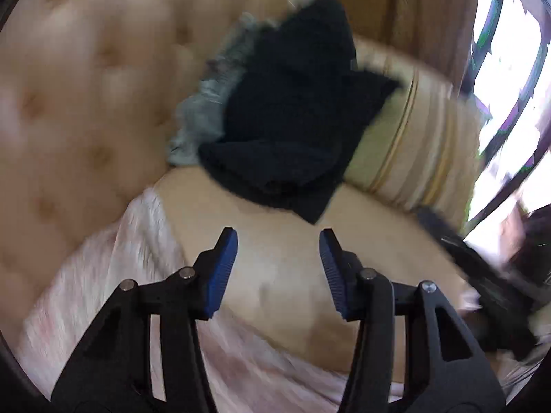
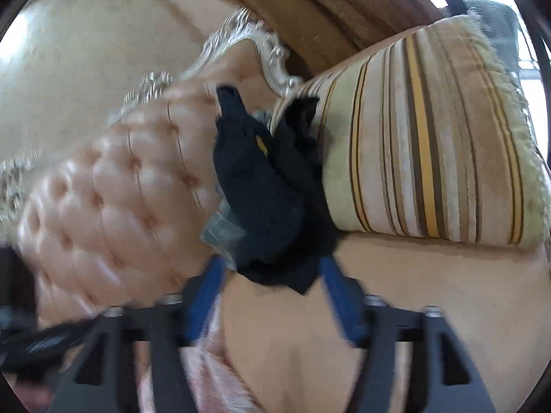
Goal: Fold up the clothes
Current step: 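Reach both grippers to the navy sweatshirt by the pillow and grasp it, then lift the sweatshirt with both grippers and carry it over the bed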
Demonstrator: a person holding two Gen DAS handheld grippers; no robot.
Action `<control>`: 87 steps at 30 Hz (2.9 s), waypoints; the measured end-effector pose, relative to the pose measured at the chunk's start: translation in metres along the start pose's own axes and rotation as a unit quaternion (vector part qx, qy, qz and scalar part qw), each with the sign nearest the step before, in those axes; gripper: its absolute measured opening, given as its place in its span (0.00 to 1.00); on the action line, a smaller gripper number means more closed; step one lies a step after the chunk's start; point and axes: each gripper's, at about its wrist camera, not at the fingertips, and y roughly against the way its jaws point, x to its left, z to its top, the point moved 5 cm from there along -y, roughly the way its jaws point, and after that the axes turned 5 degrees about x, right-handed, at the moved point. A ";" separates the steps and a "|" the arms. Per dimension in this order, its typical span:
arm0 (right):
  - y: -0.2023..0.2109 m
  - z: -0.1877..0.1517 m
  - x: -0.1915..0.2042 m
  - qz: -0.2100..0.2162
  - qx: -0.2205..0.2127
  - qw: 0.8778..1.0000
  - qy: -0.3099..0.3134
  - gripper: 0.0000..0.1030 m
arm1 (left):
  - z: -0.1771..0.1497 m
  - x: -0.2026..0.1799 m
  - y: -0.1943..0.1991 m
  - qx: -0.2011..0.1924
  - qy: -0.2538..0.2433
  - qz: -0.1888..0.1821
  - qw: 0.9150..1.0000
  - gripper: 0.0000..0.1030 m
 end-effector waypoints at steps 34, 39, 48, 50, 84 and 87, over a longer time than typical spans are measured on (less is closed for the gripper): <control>-0.102 0.024 0.007 0.270 0.210 0.923 -0.176 0.05 | -0.098 -0.084 0.053 -0.048 -0.267 0.136 0.953 0.21; -0.027 0.056 0.064 0.295 0.159 0.942 -0.032 0.04 | -0.098 -0.080 0.122 -0.088 -0.187 0.117 0.971 0.21; 0.186 0.139 0.247 0.345 0.050 0.919 0.183 0.05 | -0.075 -0.063 0.376 -0.258 -0.063 0.150 0.952 0.23; 0.242 0.152 0.295 0.361 0.021 0.905 0.225 0.05 | -0.081 -0.065 0.447 -0.312 -0.062 0.201 0.926 0.24; 0.339 -0.249 0.152 -0.007 0.206 0.933 0.294 0.06 | -0.559 0.066 0.364 -0.095 0.438 -0.146 0.882 0.67; 0.336 -0.222 0.167 -0.001 0.179 0.936 0.303 0.06 | -0.522 0.066 0.343 -0.077 0.344 -0.118 0.928 0.67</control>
